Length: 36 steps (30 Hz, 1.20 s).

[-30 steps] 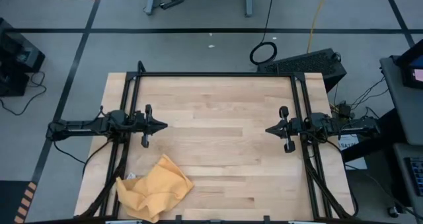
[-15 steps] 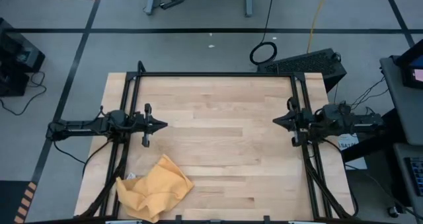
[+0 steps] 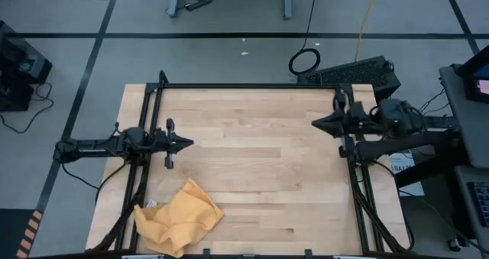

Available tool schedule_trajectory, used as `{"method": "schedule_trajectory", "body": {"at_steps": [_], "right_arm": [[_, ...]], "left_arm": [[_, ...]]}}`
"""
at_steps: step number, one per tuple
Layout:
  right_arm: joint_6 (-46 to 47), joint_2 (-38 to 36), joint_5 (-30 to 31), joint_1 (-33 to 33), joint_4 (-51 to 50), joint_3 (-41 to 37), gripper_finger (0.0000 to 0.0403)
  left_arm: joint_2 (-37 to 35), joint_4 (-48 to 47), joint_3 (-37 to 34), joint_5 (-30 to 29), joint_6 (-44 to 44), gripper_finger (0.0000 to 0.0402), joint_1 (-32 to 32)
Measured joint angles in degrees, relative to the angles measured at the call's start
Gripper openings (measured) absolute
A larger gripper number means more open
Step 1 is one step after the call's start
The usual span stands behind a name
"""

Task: Roll towel into tight, uniform cylinder
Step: Roll the orange towel

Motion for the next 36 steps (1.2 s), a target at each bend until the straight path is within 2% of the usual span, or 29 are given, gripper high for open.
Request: {"method": "schedule_trajectory", "body": {"at_steps": [11, 14, 18, 23, 30, 36], "right_arm": [[1.2, 13.7, -0.4, 0.4, 0.3, 0.6, 0.0000], [1.2, 17.4, -0.5, 0.9, 0.3, 0.6, 0.0000], [1.3, 22.5, -0.5, 1.9, 0.4, 0.6, 0.0000], [1.3, 29.9, -0.5, 3.3, 1.0, 0.6, 0.0000], [5.1, 41.8, -0.3, 4.4, 6.3, 0.6, 0.0000], [6.0, 51.8, -0.4, 4.7, 13.8, 0.6, 0.0000]], "left_arm": [[0.0, 3.3, 0.0, -1.5, -1.8, 0.0027, 0.0], [0.2, 3.2, 1.5, -5.3, -4.5, 0.0027, 0.0], [1.4, 3.6, 8.0, -6.7, -4.2, 0.0027, 0.0], [7.1, -4.8, 21.8, -6.0, -4.3, 0.0027, 0.0], [18.2, -24.3, 39.2, 3.1, -12.5, 0.0027, -0.1], [25.6, -28.9, 40.2, 13.9, -15.1, 0.0027, -1.9]]}}
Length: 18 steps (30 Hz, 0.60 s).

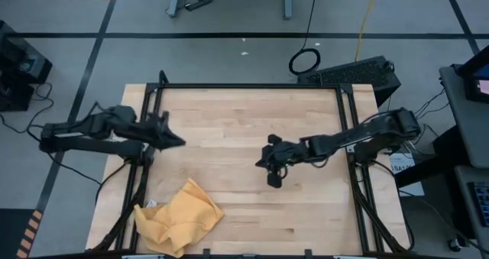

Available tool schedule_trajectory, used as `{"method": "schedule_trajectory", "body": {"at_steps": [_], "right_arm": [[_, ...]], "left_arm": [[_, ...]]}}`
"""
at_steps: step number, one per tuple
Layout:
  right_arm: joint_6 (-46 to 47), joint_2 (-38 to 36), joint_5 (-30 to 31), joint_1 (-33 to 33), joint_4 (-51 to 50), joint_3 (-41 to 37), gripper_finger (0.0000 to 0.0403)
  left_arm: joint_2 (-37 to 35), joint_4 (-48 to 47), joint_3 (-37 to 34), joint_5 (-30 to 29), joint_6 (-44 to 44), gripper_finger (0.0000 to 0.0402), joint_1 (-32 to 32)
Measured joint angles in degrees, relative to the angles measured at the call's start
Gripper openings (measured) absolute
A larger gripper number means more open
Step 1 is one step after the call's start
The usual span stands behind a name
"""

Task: Roll towel into tight, uniform cylinder
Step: Roll the orange towel

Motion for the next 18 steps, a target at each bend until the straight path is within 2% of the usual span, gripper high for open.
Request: {"method": "schedule_trajectory", "body": {"at_steps": [5, 8, 10, 13, 18], "right_arm": [[1.0, 6.4, -0.3, 1.5, 8.7, 0.0, 0.0000], [3.3, 9.9, -0.3, 2.3, 14.1, 1.7, 0.0000], [5.0, 13.0, -0.3, 2.8, 11.5, 6.3, 0.0002], [4.7, 18.5, 0.1, 4.0, 5.6, 14.3, 0.0014], [4.8, 27.4, -0.3, 5.5, 5.2, 27.3, 0.0054]], "left_arm": [[3.9, 0.0, -3.6, 0.5, -0.4, 0.0027, -3.8], [5.8, 0.4, -6.5, -4.6, -0.4, 0.0027, -6.2], [6.7, 1.2, -8.4, -8.5, -1.8, 0.0027, -7.6], [8.6, 1.7, -10.3, -10.4, -3.6, 0.0027, -9.5], [10.3, 1.4, -11.7, -13.4, -6.7, 0.0027, -12.4]]}}
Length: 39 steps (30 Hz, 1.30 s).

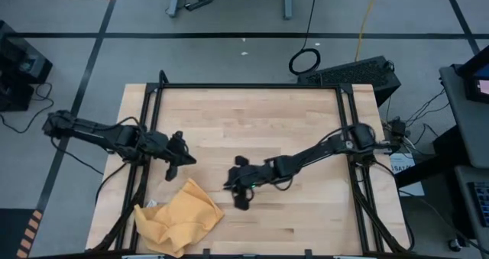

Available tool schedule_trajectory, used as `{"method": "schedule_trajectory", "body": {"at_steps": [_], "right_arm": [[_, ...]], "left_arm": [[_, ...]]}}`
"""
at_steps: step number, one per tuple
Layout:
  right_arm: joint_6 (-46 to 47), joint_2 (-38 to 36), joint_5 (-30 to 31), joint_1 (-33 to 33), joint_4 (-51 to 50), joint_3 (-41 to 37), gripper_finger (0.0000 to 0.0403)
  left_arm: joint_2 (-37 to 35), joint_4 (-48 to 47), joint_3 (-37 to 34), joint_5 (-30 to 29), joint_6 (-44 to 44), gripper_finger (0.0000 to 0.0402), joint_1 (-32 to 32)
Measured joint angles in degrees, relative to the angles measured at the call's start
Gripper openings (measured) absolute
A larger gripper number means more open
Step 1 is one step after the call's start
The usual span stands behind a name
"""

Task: Roll towel into tight, uniform cylinder
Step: Roll the orange towel

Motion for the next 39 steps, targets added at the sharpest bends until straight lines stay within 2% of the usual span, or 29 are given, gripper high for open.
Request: {"method": "schedule_trajectory", "body": {"at_steps": [4, 11, 18, 21, 24, 31, 36, 39], "right_arm": [[1.8, 6.7, 0.6, 0.4, -1.4, 8.3, 0.0098], [3.5, 16.3, 0.1, 1.6, -3.0, 18.1, 0.0167], [4.7, 20.3, 0.7, 1.5, -4.2, 20.6, 0.0183], [4.5, 20.4, 2.1, 1.5, -5.6, 20.6, 0.0174], [3.5, 20.4, 4.1, 1.5, -7.8, 20.6, 0.0149], [3.4, 20.5, 4.9, 1.5, -12.6, 20.6, 0.0018], [2.0, 20.2, 4.9, 1.3, -13.4, 20.6, 0.0008], [0.6, 18.0, 4.9, 1.1, -17.4, 20.5, 0.0002]], "left_arm": [[0.3, -0.1, -0.2, -3.2, -0.7, 0.0027, -1.8], [0.3, 0.0, -0.2, -6.8, -0.9, 0.0027, -3.9], [1.2, 0.4, -0.2, -8.9, -0.9, 0.0027, -4.9], [2.0, 0.4, -0.2, -8.9, -0.9, 0.0027, -5.1], [2.8, 0.4, -0.2, -8.9, -0.9, 0.0027, -5.3], [5.3, 1.0, -0.2, -8.9, -0.8, 0.0027, -5.3], [7.1, 2.4, -0.2, -8.9, -0.8, 0.0027, -5.3], [8.4, 2.8, -0.2, -8.9, -0.7, 0.0027, -5.3]]}}
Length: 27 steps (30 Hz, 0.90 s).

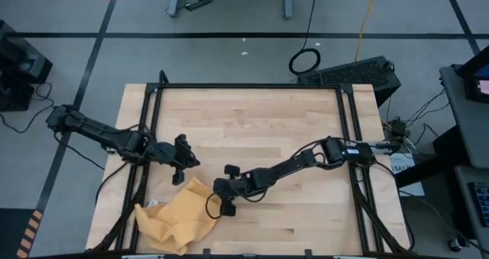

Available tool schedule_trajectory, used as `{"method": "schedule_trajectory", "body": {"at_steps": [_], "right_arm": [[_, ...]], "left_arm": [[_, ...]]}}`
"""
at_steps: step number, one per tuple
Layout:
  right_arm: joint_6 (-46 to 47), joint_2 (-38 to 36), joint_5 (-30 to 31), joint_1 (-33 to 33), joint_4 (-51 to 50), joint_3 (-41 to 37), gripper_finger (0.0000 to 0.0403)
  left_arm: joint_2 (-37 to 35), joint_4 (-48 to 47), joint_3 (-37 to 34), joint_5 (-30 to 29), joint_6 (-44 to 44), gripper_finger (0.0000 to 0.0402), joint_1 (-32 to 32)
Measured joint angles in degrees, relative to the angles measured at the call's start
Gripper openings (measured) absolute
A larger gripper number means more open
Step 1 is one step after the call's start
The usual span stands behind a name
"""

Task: Roll towel into tight, uniform cylinder
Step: Roll the orange towel

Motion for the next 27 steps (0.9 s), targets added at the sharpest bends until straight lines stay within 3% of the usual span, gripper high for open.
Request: {"method": "schedule_trajectory", "body": {"at_steps": [6, 16, 20, 24, 27], "right_arm": [[-5.1, -6.6, 4.7, -0.2, -8.3, 0.1, 0.0001], [-12.7, -12.3, 6.0, -0.5, -12.1, 0.1, 0.0000], [-14.0, -12.5, 6.0, -0.6, -12.9, 0.1, 0.0000], [-15.1, -12.5, 5.9, -0.7, -13.1, 0.1, 0.0000], [-16.0, -12.5, 6.0, -0.7, -14.1, 0.1, 0.0000]], "left_arm": [[3.7, 3.0, 0.0, 3.0, 2.2, 0.0048, 0.0], [13.7, 13.9, 0.0, 4.8, 10.6, 0.0179, 0.0], [17.6, 18.6, 0.1, 7.8, 14.0, 0.0211, 0.0], [20.7, 20.2, 0.1, 8.0, 16.8, 0.0193, 0.0], [21.8, 21.7, 0.1, 8.5, 18.5, 0.0126, -0.3]]}}
